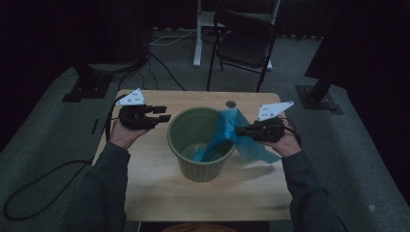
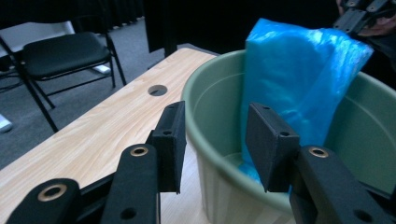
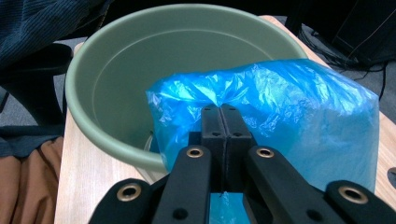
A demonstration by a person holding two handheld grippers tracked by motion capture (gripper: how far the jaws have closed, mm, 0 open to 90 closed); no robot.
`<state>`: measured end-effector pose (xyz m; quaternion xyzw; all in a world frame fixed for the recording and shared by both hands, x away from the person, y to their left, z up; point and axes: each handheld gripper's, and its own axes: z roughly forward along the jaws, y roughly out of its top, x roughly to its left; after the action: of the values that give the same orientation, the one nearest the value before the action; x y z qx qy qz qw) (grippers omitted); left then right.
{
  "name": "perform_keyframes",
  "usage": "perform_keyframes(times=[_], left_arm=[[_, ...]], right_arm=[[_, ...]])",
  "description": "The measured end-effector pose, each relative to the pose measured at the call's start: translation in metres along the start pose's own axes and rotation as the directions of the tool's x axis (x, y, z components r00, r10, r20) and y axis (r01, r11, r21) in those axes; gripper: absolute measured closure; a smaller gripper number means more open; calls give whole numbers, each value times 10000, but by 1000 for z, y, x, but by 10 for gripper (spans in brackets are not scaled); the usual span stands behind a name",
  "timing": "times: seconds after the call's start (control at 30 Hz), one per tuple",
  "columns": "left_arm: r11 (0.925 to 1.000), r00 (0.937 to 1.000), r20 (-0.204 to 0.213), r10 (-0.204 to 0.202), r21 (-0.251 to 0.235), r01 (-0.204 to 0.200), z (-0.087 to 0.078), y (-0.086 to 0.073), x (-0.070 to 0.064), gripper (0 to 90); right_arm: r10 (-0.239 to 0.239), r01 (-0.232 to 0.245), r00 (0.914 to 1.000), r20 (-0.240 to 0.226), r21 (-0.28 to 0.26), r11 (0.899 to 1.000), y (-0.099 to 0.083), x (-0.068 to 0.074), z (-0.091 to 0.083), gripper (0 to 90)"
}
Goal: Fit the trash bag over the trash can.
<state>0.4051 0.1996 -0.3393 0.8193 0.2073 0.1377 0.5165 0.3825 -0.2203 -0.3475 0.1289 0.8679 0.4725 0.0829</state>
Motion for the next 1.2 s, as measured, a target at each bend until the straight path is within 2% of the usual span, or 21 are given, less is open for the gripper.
perform_keyframes(times=[0.1,0.2,0.33,0.37,0.63,0.77,0.87,1.03,1.07,1.13,1.2], left_arm=[[9998,9996,241,168,58,-169,5,12,-2,574],[9995,9984,486,276,123,-283,10,17,-6,567],[9988,9975,577,417,231,-431,14,21,-10,550],[9977,9945,825,644,178,-661,22,30,-18,537],[9934,9873,1337,862,633,-953,42,38,-29,505],[9903,9806,1675,1016,765,-1157,51,43,-38,491],[9886,9785,1808,992,938,-1176,61,42,-41,482],[9871,9762,1899,1045,1003,-1252,70,44,-47,470],[9839,9757,1859,1156,1133,-1381,74,46,-50,470],[9811,9749,1843,1247,1239,-1489,78,47,-52,482],[9790,9776,1680,1270,1370,-1508,81,49,-55,531]], right_arm=[[-33,33,10000,-28,-92,10000,3,0,2,900],[-82,81,10000,-49,-140,9999,7,-1,4,900],[-161,160,9998,-70,-184,9997,11,-2,7,900],[-219,217,9997,-90,-234,9995,14,-2,9,900],[-258,253,9996,-96,-414,9988,24,-4,19,900],[-283,281,9996,-44,-545,9981,29,-5,23,900],[-187,181,9998,-75,-638,9978,33,-6,26,900],[-286,277,9994,-173,-540,9982,38,-6,34,900],[-315,304,9993,-196,-535,9981,40,-5,36,900],[-322,308,9992,-231,-601,9977,42,-4,38,900],[-326,310,9992,-246,-601,9977,43,-4,38,900]])
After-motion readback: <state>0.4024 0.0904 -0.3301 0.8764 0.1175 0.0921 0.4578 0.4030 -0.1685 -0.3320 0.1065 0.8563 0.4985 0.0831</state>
